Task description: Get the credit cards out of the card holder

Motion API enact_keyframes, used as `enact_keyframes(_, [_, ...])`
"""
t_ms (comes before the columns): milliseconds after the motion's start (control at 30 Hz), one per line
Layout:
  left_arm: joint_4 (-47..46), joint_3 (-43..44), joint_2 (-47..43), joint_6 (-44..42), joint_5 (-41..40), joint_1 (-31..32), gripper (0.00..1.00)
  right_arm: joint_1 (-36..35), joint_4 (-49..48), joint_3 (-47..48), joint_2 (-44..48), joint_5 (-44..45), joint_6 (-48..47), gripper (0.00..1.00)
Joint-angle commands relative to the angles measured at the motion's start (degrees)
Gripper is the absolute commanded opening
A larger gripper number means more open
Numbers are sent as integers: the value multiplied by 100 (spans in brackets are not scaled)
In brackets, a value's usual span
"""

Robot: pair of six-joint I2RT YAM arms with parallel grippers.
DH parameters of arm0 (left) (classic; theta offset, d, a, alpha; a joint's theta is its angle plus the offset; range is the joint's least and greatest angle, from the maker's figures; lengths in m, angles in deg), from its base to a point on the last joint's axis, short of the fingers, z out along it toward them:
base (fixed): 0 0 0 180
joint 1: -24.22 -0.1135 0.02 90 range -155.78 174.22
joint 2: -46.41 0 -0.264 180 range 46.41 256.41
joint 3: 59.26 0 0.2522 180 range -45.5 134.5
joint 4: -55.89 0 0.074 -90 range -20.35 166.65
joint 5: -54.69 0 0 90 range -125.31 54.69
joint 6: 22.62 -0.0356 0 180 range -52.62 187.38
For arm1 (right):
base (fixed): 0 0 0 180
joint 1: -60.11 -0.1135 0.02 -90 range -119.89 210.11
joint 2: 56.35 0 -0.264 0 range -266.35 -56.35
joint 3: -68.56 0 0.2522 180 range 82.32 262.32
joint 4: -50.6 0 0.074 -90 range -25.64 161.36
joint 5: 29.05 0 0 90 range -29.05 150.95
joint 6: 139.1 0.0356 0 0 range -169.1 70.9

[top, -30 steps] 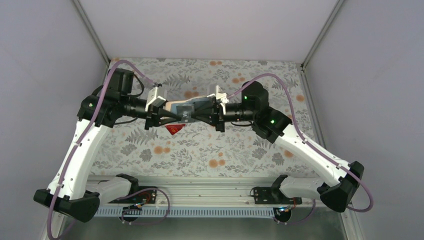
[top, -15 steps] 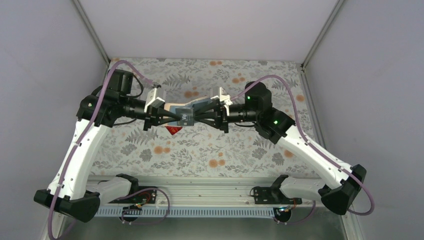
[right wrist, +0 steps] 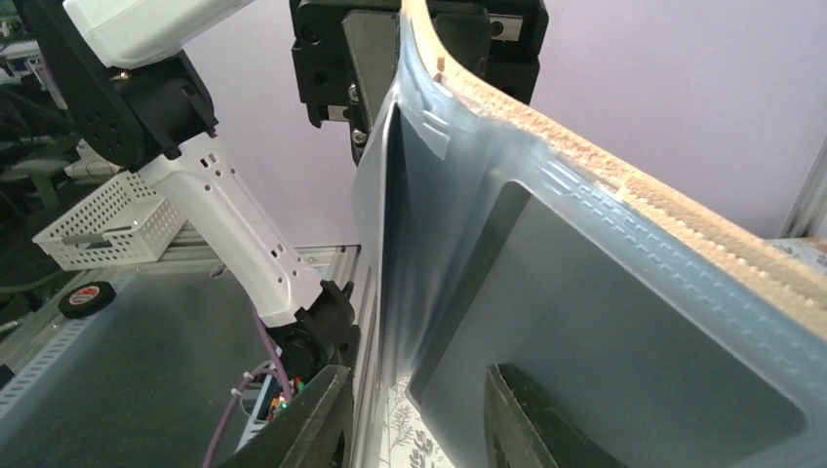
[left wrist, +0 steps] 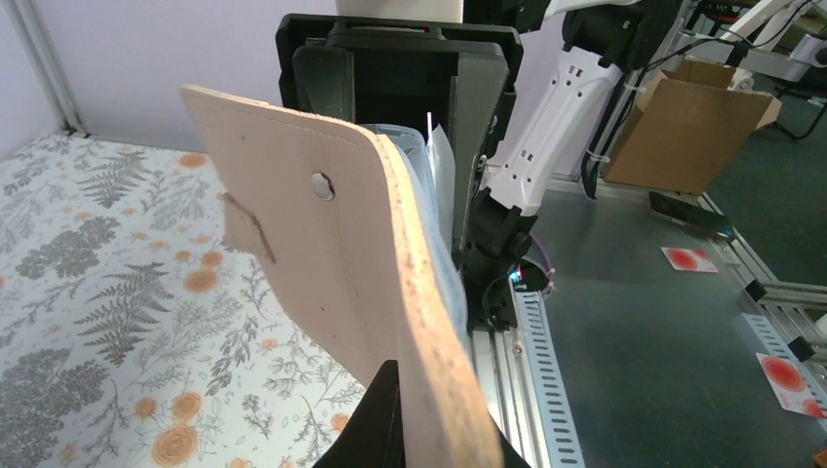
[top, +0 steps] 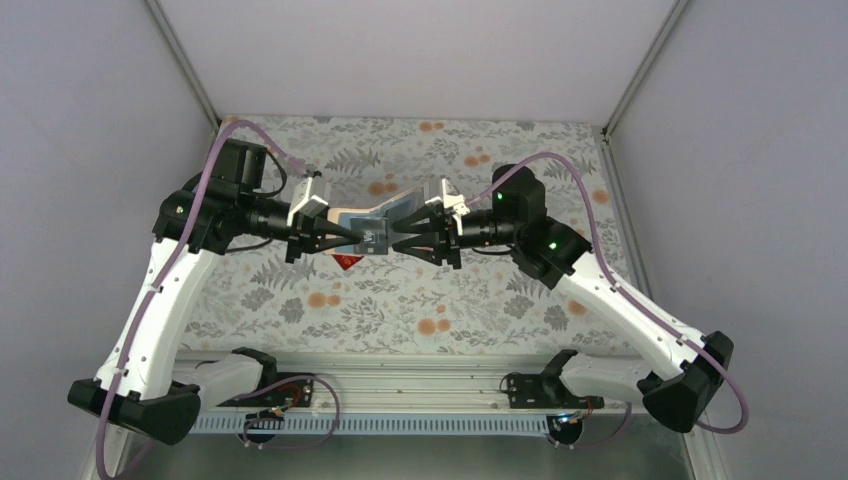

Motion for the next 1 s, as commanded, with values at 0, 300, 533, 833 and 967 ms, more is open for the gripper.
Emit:
enact_keyframes(0, [-99, 110, -72, -91, 325, -31, 2, 29, -107, -26, 113, -39, -27, 32])
enact_keyframes(300, [-147, 103, -64, -35, 314, -41, 2, -82, -580, 75, -174, -158, 353, 29])
enact_keyframes(533, [-117, 109, -65, -66, 323, -35, 2, -95, -565, 111, -240, 217, 389, 12])
enact_keyframes(833, [-152, 69, -53, -26, 323, -38, 2, -103, -509, 141, -270, 166, 389, 23])
enact_keyframes(967, [-323, 36, -54, 170, 116, -43, 2, -150, -434, 158, -264, -163, 275, 28])
